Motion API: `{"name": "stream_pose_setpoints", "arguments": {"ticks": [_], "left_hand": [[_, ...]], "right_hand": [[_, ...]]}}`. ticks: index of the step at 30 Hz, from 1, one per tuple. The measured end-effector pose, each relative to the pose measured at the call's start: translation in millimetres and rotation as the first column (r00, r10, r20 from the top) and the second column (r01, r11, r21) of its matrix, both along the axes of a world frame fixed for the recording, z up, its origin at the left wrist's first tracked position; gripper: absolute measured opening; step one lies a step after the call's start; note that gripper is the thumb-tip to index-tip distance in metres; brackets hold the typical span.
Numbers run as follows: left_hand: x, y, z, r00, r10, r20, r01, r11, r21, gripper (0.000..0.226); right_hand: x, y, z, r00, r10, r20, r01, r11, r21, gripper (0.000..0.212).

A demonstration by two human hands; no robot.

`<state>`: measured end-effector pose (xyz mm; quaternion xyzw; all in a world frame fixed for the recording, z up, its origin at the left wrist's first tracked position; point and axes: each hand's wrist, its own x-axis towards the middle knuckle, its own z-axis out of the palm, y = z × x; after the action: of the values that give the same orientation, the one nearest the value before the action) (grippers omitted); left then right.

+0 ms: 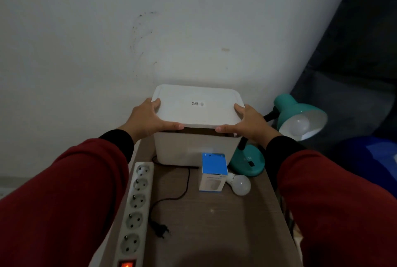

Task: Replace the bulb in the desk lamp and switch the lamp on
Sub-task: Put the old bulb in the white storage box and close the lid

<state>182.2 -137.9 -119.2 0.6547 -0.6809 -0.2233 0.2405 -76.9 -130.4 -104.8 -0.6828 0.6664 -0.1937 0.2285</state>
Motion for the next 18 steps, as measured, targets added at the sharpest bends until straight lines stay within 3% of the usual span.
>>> {"name": "stream_pose_setpoints", "arguments": {"ticks": [9, 18], "left_hand": [[-14, 108, 2, 0.997, -0.027, 0.072, 0.027, 1.000, 0.002, 0.112], [-33, 223, -54, 0.999, -0.032, 0.019, 0.030, 0.995, 0.091, 0.114]], "right_hand": [[-9, 113, -8, 1.000, -0.028, 0.001, 0.028, 1.000, 0.010, 0.105], [-26, 226, -68, 0.997, -0.079, 0.025, 0.076, 0.991, 0.114, 0.112]]}}
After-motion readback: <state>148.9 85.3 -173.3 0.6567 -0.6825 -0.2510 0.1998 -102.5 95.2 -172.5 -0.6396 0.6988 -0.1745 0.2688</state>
